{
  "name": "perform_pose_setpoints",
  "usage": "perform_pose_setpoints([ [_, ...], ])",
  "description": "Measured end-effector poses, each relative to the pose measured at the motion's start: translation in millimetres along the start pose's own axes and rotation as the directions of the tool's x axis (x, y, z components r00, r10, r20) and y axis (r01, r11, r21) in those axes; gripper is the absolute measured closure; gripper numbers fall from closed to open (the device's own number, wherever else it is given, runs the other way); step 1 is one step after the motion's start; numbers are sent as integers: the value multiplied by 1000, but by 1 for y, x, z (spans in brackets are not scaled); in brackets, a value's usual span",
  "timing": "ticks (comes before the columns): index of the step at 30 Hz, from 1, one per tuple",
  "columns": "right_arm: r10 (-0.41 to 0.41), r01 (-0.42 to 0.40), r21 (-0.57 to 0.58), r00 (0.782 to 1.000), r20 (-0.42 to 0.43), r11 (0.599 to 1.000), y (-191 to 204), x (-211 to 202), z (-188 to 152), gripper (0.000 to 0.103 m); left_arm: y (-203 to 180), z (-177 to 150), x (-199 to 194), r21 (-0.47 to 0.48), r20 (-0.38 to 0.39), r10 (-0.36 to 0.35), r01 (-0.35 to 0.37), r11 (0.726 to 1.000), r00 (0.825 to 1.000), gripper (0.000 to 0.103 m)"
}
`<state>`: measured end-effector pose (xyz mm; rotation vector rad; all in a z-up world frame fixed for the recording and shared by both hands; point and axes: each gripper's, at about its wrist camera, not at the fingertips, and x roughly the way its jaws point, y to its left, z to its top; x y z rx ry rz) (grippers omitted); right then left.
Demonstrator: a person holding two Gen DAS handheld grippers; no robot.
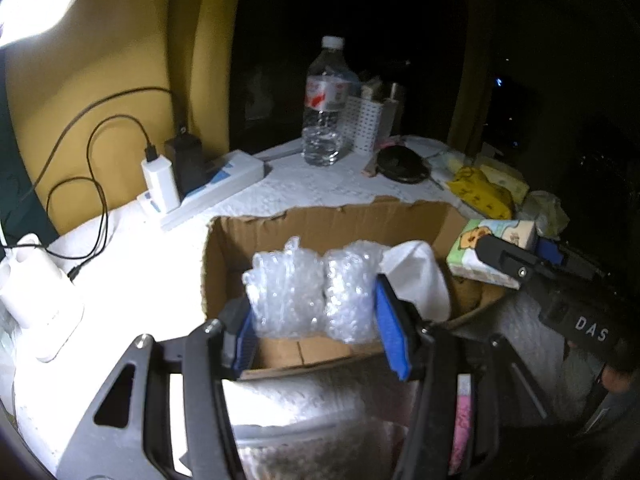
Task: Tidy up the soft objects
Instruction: 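Place the tissue pack in the box with the right tool while the left drops the bubble wrap in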
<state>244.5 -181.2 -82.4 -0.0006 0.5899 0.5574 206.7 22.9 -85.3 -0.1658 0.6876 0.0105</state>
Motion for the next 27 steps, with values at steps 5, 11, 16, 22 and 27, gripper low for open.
perform_pose_setpoints([
  [5,28,-28,4,999,-23,1000,7,19,0,51,4,-2,9,-8,-26,-5,4,1000,1000,49],
  [11,38,-38,11,998,-54,999,10,40,-4,51,7,-2,16,-25,-45,-5,4,1000,999,47],
  [16,46,-45,18,996,-72,999,13,43,-9,45,8,-2,16,-31,-54,0,-2,1000,999,36],
  [22,20,-20,12,998,-52,1000,13,29,-8,42,8,-2,8,-44,-46,-4,2,999,999,28],
  [27,8,-8,11,999,-46,1000,14,17,-11,42,7,-5,-5,-45,-36,-8,7,999,999,28],
])
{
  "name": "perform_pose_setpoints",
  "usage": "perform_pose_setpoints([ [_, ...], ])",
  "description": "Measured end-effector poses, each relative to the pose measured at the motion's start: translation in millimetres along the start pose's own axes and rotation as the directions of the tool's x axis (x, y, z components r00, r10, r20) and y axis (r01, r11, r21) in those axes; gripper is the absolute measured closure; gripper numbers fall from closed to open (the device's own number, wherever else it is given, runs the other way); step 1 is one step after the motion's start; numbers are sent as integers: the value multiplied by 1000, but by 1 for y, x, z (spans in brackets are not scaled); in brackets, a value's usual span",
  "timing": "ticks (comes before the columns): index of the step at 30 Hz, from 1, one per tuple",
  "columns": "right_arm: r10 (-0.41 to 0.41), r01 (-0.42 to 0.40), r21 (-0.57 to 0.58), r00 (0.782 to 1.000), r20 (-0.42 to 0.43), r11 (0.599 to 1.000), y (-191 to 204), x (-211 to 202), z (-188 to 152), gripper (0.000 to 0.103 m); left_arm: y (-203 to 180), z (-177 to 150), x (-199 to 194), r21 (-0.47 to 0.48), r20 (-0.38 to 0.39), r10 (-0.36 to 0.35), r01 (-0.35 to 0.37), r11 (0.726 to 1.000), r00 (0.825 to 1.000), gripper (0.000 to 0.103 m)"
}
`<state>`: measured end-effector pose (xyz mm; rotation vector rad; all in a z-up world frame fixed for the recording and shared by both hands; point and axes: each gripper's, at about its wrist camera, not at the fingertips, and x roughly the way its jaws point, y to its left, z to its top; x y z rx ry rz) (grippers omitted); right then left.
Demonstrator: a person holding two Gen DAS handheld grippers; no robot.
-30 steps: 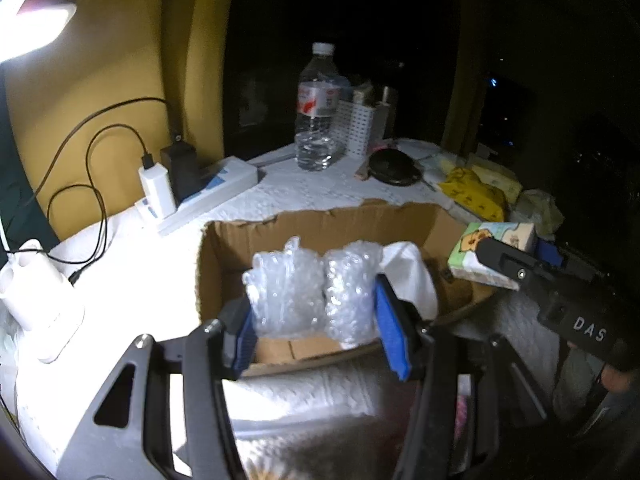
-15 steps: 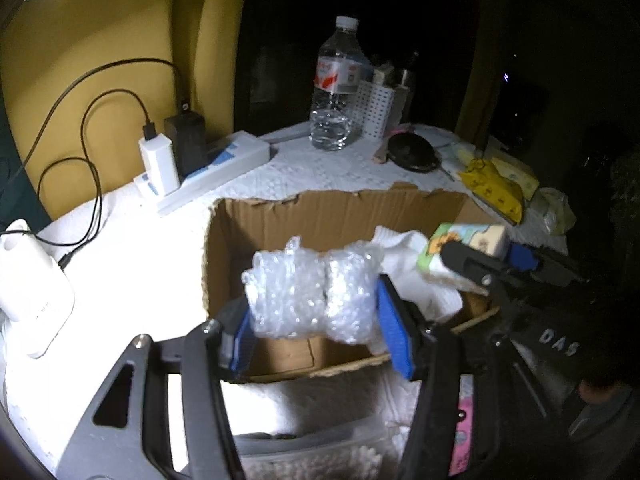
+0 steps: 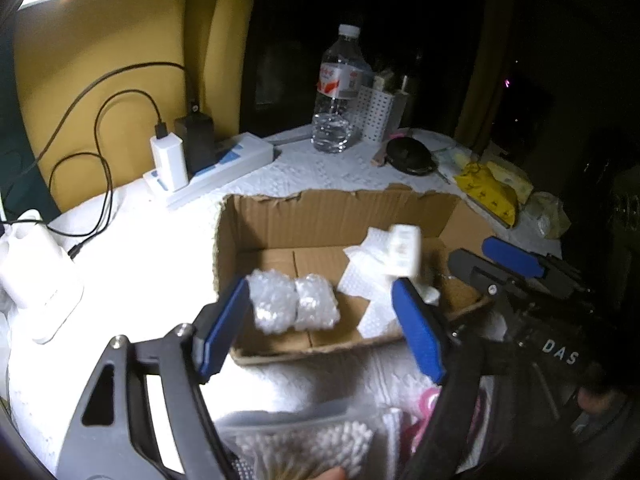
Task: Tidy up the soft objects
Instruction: 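Place the tissue pack in the box with the right tool while the left drops the bubble wrap in, then grasp the pink knitted plush with the right tool while the left grasps the cotton swab bag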
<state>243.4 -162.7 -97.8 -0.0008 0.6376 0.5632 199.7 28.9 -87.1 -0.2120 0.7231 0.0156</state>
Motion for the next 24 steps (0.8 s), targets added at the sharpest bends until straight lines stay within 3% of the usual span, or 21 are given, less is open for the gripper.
perform_pose_setpoints([
  [24,-13,13,-6,1000,6,1000,20,-52,-37,42,-4,-36,-52,-10,19,-11,11,1000,1000,27],
])
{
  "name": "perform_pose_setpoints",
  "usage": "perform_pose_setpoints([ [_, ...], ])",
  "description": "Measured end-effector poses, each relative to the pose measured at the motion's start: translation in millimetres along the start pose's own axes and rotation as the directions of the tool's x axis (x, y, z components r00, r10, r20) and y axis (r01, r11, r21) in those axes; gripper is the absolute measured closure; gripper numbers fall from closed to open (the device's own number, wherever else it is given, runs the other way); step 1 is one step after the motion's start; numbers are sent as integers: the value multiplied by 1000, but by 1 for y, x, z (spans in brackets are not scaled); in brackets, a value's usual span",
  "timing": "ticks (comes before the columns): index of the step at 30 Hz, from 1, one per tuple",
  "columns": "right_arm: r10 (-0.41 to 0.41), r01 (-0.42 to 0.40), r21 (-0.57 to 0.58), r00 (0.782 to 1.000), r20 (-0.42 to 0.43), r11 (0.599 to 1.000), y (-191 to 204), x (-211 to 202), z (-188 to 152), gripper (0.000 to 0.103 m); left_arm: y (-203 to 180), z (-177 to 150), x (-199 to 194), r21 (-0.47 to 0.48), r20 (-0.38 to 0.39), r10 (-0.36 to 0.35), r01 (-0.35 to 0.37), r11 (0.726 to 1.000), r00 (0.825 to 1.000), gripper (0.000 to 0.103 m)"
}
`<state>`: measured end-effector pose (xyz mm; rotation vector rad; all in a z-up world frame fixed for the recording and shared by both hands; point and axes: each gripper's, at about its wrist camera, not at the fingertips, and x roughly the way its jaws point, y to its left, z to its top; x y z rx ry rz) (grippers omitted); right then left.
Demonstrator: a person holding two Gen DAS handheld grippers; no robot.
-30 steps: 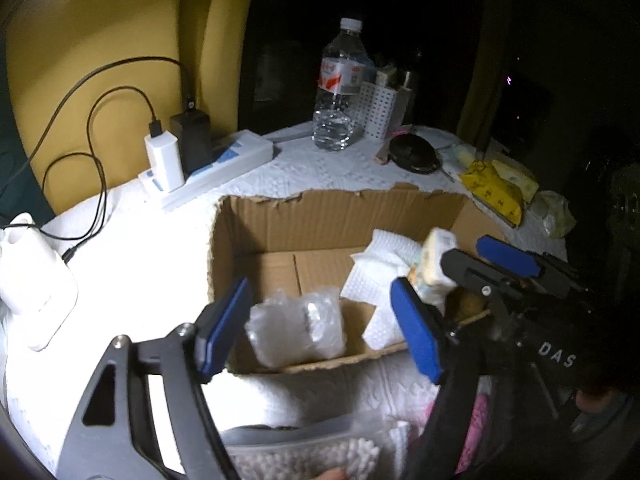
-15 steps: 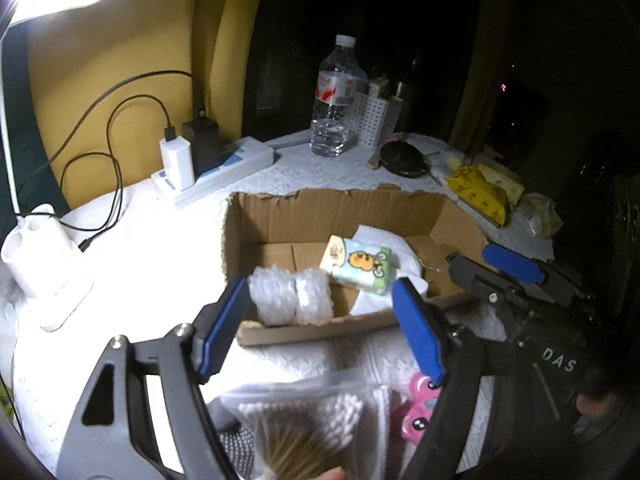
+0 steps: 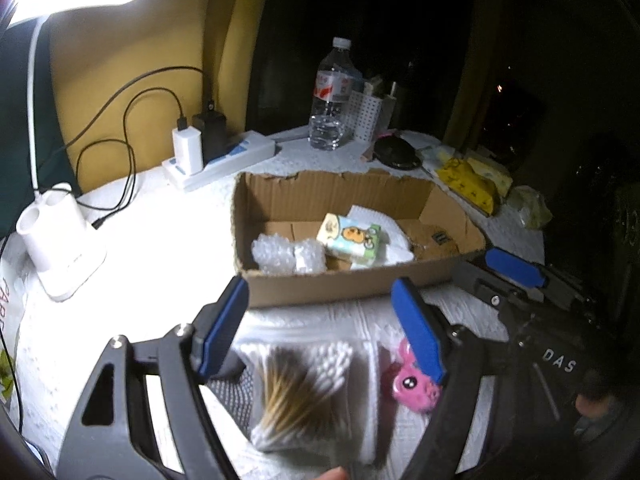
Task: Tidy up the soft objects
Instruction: 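Grasp the pink knitted plush with the right tool while the left grasps the cotton swab bag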
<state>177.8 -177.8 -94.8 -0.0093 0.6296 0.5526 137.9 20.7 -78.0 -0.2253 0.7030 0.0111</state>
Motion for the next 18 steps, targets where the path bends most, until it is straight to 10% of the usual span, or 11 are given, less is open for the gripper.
perform_pose_setpoints([
  [18,-10,11,10,1000,-26,1000,5,-12,-34,42,0,-38,-9,24,-42,-6,7,1000,999,27],
])
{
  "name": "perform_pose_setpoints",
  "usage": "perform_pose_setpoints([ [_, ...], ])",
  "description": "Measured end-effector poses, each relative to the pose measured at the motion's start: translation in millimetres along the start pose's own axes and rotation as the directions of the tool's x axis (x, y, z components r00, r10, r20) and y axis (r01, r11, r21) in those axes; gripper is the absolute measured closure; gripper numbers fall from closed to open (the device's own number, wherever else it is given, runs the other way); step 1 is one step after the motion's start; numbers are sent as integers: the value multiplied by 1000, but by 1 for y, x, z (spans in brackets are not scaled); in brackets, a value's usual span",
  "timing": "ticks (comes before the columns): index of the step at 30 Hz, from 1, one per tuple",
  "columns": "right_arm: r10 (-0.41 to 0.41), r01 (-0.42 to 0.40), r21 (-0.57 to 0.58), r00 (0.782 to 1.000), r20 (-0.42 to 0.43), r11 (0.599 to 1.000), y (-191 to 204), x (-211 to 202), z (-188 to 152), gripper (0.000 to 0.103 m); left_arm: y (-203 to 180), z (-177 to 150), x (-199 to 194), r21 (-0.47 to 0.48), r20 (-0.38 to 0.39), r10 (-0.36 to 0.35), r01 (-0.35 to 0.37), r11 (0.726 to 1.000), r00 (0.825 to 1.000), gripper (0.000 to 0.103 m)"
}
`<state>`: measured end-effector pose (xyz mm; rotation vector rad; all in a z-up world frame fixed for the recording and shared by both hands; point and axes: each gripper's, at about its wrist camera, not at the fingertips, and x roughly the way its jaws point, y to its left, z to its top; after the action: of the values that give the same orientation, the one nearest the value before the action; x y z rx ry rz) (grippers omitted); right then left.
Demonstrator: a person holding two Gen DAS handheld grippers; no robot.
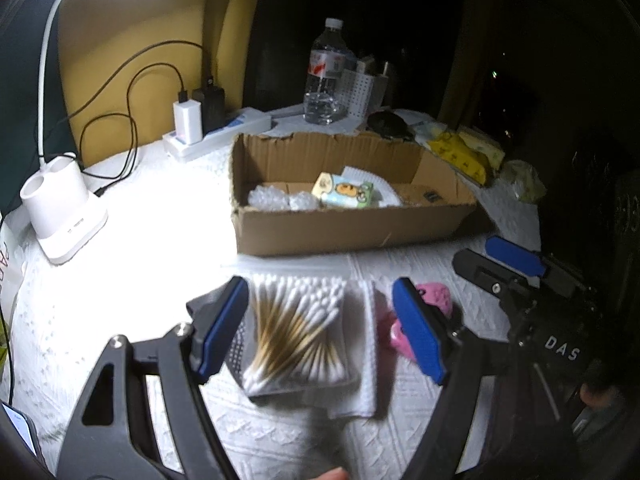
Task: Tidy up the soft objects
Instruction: 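Grasp the pink knitted plush with the right tool while the left grasps the cotton swab bag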
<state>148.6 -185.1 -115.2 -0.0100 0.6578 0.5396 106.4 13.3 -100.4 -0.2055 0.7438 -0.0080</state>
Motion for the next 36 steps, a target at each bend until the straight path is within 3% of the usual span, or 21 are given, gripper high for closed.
perform_pose_setpoints([
  [25,45,-39,42,990,-137,998,3,36,-31,41,8,-30,24,15,-72,15,-14,1000,997,28],
  [28,57,-52,40,988,-143,998,3,35,-32,44,7,-31,25,18,-74,16,-15,1000,997,41],
  [30,81,-76,43,986,-147,996,4,36,-33,56,7,-31,25,20,-79,9,-8,1000,997,50],
  [36,90,-86,32,986,-140,996,8,33,-33,67,5,-33,24,30,-74,-8,10,999,997,59],
])
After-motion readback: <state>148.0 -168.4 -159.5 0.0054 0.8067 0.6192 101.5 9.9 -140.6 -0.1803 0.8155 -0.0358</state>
